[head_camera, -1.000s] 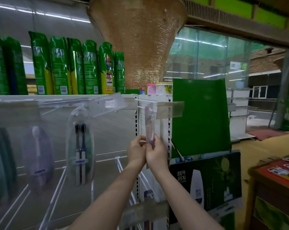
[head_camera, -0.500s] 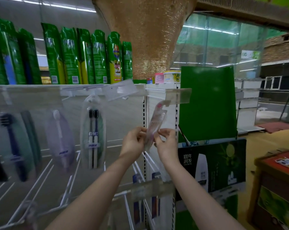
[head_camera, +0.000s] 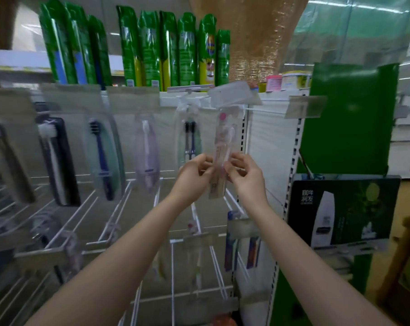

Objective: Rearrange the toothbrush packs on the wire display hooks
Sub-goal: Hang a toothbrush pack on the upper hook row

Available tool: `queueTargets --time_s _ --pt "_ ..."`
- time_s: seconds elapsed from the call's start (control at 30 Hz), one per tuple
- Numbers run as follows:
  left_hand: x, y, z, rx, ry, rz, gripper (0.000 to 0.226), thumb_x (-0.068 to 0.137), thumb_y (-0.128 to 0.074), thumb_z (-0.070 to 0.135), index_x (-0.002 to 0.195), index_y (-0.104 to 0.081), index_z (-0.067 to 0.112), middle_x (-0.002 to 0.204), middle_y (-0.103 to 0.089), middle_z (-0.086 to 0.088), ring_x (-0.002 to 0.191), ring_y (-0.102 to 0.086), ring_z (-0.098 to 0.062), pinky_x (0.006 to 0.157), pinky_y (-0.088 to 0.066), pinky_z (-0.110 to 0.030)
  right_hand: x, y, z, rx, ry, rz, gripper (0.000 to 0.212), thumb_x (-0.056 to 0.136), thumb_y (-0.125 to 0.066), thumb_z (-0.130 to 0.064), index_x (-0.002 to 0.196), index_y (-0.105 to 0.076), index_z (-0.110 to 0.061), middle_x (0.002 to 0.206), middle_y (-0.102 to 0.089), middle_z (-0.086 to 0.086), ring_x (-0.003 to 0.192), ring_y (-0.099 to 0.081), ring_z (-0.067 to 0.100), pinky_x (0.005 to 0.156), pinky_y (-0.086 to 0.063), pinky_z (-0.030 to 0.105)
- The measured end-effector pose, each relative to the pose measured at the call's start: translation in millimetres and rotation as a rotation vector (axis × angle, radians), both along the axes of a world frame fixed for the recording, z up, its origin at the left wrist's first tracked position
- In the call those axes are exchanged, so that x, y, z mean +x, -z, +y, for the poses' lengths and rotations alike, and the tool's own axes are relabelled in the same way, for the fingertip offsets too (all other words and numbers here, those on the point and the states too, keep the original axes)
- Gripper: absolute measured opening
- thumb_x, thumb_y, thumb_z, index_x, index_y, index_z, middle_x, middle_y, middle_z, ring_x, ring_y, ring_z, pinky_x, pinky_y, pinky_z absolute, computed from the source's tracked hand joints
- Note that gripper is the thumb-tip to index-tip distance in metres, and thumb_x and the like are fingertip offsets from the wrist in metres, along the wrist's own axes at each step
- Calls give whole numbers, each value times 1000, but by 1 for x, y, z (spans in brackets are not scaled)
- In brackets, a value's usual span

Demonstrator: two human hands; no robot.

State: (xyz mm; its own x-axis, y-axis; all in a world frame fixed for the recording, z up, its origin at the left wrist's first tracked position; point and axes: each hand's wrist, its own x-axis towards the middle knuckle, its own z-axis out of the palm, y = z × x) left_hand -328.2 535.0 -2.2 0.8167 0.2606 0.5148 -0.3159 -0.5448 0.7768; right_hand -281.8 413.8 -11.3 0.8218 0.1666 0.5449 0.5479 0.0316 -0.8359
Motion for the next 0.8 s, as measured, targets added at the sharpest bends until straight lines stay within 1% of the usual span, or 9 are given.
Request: queueTargets --time_s 0.1,0.2,0.27,0.33,0.43,0.57,0.6,0.67,0.8 --pt "-18 2 11 -26 26 -4 16 92 -57 13 82 -58 26 89 -71 -13 87 -69 -32 83 -55 -51 -15 1 9 -1 -1 -17 18 88 -64 -18 105 -61 -21 94 -66 -5 96 -65 18 89 -53 45" --pt "-39 5 24 -44 41 -11 16 92 -58 13 83 -60 27 86 -71 -7 85 -70 -27 82 -56 -49 -35 3 18 -1 -44 6 17 88 -65 -18 102 -60 -26 96 -68 -3 96 -66 18 89 -54 43" --pt "-54 8 34 -53 46 -31 15 91 -59 13 85 -62 26 84 -71 -7 84 -70 -27 81 -57 -49 -50 4 26 -8 -55 19 22 88 -64 -18 110 -60 -18 99 -67 -3 97 -65 16 90 -54 41" --pt "-70 10 45 -58 48 -21 10 91 -59 11 91 -63 20 88 -71 -11 85 -70 -26 80 -58 -44 -65 6 35 -10 -68 25 30 88 -65 -19 116 -58 -10 104 -67 3 100 -65 17 90 -54 42" --pt "-92 11 59 -52 53 7 8 92 -58 9 99 -62 8 93 -71 -14 84 -70 -22 76 -59 -34 -85 8 49 -7 -95 41 28 87 -66 -19 114 -59 -14 107 -67 4 101 -64 18 91 -53 41" --pt "-120 15 80 -79 71 31 6 92 -58 10 96 -62 10 91 -71 -12 83 -71 -23 74 -60 -35 -113 14 69 9 -92 17 32 87 -66 -15 117 -59 -9 101 -65 1 95 -62 11 79 -50 11" --pt "-127 17 85 -77 71 37 6 91 -58 10 94 -63 13 92 -72 -11 84 -71 -23 75 -60 -37 -120 16 74 7 -87 15 32 86 -66 -16 117 -59 -9 101 -64 0 93 -61 9 77 -49 9" --pt "-138 21 96 -76 72 49 9 91 -59 10 91 -63 19 92 -72 -11 84 -71 -23 75 -60 -38 -132 20 83 -3 -87 27 31 86 -67 -18 115 -59 -13 103 -65 0 97 -62 10 80 -50 14" --pt "-160 29 111 -84 71 79 10 91 -59 11 100 -63 11 94 -71 -10 83 -71 -16 72 -60 -29 -149 33 98 -23 -109 66 24 85 -68 -23 108 -59 -23 104 -66 0 101 -63 16 91 -53 39"
